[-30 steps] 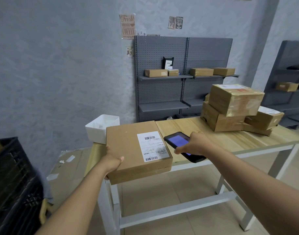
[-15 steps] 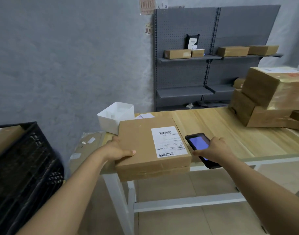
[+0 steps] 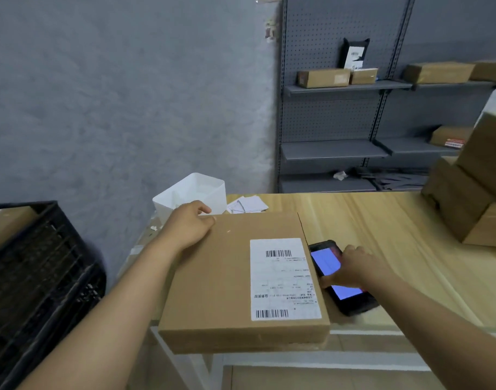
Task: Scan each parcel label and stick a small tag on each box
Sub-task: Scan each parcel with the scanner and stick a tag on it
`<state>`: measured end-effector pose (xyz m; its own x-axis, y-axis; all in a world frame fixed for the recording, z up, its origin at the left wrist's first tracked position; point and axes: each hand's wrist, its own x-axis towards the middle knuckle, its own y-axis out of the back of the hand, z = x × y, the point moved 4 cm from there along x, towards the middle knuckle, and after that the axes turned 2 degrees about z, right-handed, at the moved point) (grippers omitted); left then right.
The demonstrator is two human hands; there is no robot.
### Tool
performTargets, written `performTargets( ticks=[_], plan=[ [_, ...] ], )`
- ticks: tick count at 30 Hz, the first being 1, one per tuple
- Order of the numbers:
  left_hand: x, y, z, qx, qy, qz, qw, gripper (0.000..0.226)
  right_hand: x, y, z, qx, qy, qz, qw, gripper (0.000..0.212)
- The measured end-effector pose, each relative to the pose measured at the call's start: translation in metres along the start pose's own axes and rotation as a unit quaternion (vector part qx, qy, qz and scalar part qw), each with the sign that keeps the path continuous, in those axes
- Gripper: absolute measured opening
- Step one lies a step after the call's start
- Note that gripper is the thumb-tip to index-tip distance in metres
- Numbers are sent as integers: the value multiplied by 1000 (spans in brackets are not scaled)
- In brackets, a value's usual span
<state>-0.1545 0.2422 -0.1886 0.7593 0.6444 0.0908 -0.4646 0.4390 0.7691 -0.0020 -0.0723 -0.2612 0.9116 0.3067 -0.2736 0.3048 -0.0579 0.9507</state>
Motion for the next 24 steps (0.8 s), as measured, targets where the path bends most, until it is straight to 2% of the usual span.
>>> performTargets(
  ticks=[2, 4, 7, 10, 13, 19, 24],
  plan=[
    [10, -3, 6, -5, -15, 4, 1000, 15, 13, 13, -4, -13, 9, -29, 999, 95],
    [20, -3, 12, -12, -30, 9, 999, 9, 29, 28, -11, 24, 29, -29, 999, 87],
    [39, 2, 20, -30, -51, 23, 998, 5, 55, 52, -34, 117, 70, 18, 991, 71],
    [61, 9, 23, -33, -60, 39, 997, 6, 79, 69, -69, 150, 110, 58, 981, 51],
    [86, 12, 20, -28, -53, 35, 998, 9, 101, 75, -106, 165, 149, 61, 973, 38],
    [127, 11, 7, -18, -54, -4, 998, 9, 139, 63, -174, 115, 213, 35, 970, 30],
    [148, 9, -7, -2, -57, -9, 998, 15, 167, 47, -211, 37, 253, 5, 967, 46]
  ],
)
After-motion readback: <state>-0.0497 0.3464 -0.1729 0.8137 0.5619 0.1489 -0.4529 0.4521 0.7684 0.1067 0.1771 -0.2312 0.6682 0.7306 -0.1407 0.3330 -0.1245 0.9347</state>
